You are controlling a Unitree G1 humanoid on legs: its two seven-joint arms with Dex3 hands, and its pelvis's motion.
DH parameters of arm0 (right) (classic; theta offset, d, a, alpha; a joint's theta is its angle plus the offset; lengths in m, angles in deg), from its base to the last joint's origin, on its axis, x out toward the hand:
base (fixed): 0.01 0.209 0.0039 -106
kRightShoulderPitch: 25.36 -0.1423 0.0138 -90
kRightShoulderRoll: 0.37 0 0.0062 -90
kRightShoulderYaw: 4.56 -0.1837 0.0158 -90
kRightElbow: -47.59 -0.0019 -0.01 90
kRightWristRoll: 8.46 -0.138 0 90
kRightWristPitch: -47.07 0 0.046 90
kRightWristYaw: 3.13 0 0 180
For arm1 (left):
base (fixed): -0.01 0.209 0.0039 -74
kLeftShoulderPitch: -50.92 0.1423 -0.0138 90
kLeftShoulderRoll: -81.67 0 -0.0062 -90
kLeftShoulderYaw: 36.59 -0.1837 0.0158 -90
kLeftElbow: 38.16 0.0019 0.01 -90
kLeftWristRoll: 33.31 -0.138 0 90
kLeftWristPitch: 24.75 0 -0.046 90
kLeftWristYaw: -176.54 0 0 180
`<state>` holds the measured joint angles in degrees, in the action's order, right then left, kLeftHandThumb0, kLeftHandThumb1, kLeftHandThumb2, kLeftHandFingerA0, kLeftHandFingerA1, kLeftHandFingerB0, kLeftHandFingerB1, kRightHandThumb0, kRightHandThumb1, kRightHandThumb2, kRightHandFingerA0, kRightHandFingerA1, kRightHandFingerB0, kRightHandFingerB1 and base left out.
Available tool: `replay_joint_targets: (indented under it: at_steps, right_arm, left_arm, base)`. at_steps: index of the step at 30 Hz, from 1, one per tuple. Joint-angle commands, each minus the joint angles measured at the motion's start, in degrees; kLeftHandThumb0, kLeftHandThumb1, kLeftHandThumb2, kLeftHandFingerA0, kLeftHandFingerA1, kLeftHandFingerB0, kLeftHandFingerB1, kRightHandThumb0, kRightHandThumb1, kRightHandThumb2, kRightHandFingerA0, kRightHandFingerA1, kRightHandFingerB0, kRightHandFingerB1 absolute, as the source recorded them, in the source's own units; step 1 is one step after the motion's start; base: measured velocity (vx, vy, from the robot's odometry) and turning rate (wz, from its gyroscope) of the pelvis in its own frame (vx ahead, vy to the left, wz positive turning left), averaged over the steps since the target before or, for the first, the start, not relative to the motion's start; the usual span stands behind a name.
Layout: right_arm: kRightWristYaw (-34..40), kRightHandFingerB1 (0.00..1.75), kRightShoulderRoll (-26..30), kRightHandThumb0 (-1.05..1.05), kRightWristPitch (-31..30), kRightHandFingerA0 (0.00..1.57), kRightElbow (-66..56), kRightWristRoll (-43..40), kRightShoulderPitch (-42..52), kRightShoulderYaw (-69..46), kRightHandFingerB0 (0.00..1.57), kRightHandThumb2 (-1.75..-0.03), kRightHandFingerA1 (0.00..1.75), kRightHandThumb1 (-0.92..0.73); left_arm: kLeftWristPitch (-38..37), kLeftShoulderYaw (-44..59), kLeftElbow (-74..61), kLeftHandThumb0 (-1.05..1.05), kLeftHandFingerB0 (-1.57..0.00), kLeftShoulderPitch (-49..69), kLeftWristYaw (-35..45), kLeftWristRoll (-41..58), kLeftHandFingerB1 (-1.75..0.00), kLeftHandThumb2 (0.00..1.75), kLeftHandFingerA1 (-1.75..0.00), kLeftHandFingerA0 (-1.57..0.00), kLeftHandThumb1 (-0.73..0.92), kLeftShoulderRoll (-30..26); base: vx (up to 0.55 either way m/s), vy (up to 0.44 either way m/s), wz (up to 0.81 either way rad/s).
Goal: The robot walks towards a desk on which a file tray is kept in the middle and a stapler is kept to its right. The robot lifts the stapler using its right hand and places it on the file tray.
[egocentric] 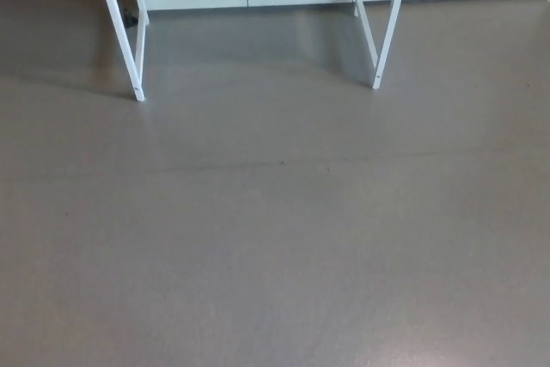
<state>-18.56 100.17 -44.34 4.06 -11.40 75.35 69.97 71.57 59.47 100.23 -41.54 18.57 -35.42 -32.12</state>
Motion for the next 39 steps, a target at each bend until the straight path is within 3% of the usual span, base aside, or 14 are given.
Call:
replay_joint_targets:
  at_steps: [1, 11, 12, 13, 14, 15, 19, 23, 24, 25, 32, 33, 34, 39]
  right_arm:
    - [0.3, 0.06, -0.3, -0.58, 1.1, 0.0, -0.6, -0.9, 0.9, -0.6, 0.0, -0.63, 0.49, -0.79]
    - [-0.4, 0.05, 0.1, -0.57, 0.7, 0.0, 0.8, -0.2, 0.4, 0.0, 0.0, -0.65, 0.12, -0.78]
    - [0.2, 0.06, -0.4, -0.57, 1.0, 0.0, -0.7, -0.5, 1.3, -0.3, 0.0, -0.66, 0.12, -0.78]
    - [0.5, 0.08, -0.5, -0.58, 0.4, 0.0, -1.6, -0.5, 1.5, -0.3, 0.0, -0.65, 0.17, -0.78]
    - [0.8, 0.1, -0.9, -0.6, 0.9, 0.0, -1.7, -0.6, 1.8, -0.4, 0.0, -0.66, 0.12, -0.76]
    - [0.3, 0.06, -1.1, -0.68, 1.2, 0.0, -1.8, -1.3, 2.1, -0.9, 0.0, -0.92, 0.22, -0.65]
    - [0.5, 0.09, -1.0, -0.63, 1.9, 0.0, 0.1, -0.8, 1.3, -0.6, 0.0, -0.93, 0.31, -0.65]
    - [0.6, 0.06, -0.7, -0.54, 1.2, 0.0, -1.2, 0.0, 1.9, 0.2, 0.0, -0.63, 0.31, -0.8]
    - [1.1, 0.12, -1.0, -0.6, 1.0, 0.0, -1.4, -0.2, 1.9, 0.0, 0.0, -0.93, 0.39, -0.65]
    - [1.5, 0.07, -1.1, -0.56, 1.0, 0.0, -1.4, -0.3, 1.8, -0.1, 0.0, -0.65, 0.41, -0.8]
    - [0.4, 0.07, -0.2, -0.61, 0.5, 0.0, -2.7, 0.5, 2.8, 1.0, 0.0, -0.62, 0.3, -0.8]
    - [0.1, 0.09, -0.6, -0.61, 0.0, 0.0, -4.8, -0.6, 3.8, 0.4, 0.0, -0.65, 0.18, -0.75]
    - [0.9, 0.1, -0.9, -0.57, 0.0, 0.0, -2.7, -0.7, 2.6, 0.1, 0.0, -0.65, 0.15, -0.75]
    - [1.0, 0.06, -0.2, -0.58, -1.8, 0.0, -1.6, 0.9, 1.5, 1.4, 0.0, -0.64, 0.19, -0.78]
  left_arm:
    - [1.7, 1.3, 0.8, -0.72, -0.03, -0.7, 0.7, 1.1, -0.41, 1.07, -0.52, -0.02, 0.72, -0.3]
    - [1.5, 0.6, 0.4, -0.72, -0.01, -0.5, 0.6, -0.1, -0.42, 1.08, -0.53, -0.07, 0.73, -0.9]
    - [1.4, 0.5, 0.2, -0.75, -0.1, -0.5, 0.4, -0.3, -0.33, 0.67, -0.48, -0.11, 0.92, -0.8]
    - [0.5, 0.0, -0.1, -0.35, 0.0, -0.2, 0.3, -0.9, -0.5, 1.15, -0.53, -0.03, 0.59, -1.1]
    - [1.0, 0.5, -0.1, -0.73, -0.09, -0.3, 0.7, -0.3, -0.34, 0.68, -0.5, -0.11, 0.92, -1.0]
    - [0.8, 0.2, 0.0, -0.36, 0.0, -0.3, 0.5, -0.6, -0.51, 1.14, -0.53, -0.03, 0.58, -1.1]
    - [2.8, 0.8, 0.0, -0.73, -0.09, -0.9, 0.6, 0.2, -0.33, 0.7, -0.48, -0.12, 0.92, -1.0]
    - [2.4, 0.4, 0.3, -0.37, 0.0, -1.1, 0.3, -0.3, -0.5, 1.13, -0.53, -0.02, 0.56, -1.1]
    - [2.2, 0.5, 0.5, -0.73, -0.1, -1.3, 0.5, -0.1, -0.35, 0.67, -0.49, -0.11, 0.92, -1.0]
    - [1.6, 0.5, 0.9, -0.36, 0.0, -1.4, 0.7, 0.0, -0.5, 1.14, -0.53, -0.03, 0.58, -1.0]
    - [1.6, 0.0, 0.4, -0.73, -0.08, -1.2, 0.6, -0.6, -0.33, 0.7, -0.49, -0.11, 0.92, -1.2]
    - [1.8, 0.5, 0.7, -0.37, 0.0, -1.4, 0.6, 0.0, -0.51, 1.13, -0.54, -0.03, 0.57, -1.0]
    - [1.5, 0.7, 1.1, -0.79, 0.0, -1.5, 0.7, 0.2, -0.42, 1.07, -0.57, -0.13, 0.74, -0.9]
    - [1.6, -0.4, 0.3, -0.36, 0.0, -1.4, 0.2, -1.0, -0.5, 1.14, -0.52, -0.02, 0.58, -1.3]
  base:
    - [0.18, -0.166, 0.05]
    - [0.15, -0.179, 0.02]
    - [0.19, -0.054, -0.04]
    - [0.16, -0.028, -0.03]
    - [0.16, 0.009, -0.06]
    - [0.18, 0.034, -0.05]
    - [0.2, 0.113, -0.01]
    - [0.21, 0.227, 0.03]
    - [0.19, 0.05, 0.05]
    - [0.15, 0.027, 0.08]
    - [0.2, -0.081, 0.12]
    - [0.08, -0.201, 0.19]
    - [0.21, -0.202, 0.34]
    - [0.32, 0.042, 0.06]
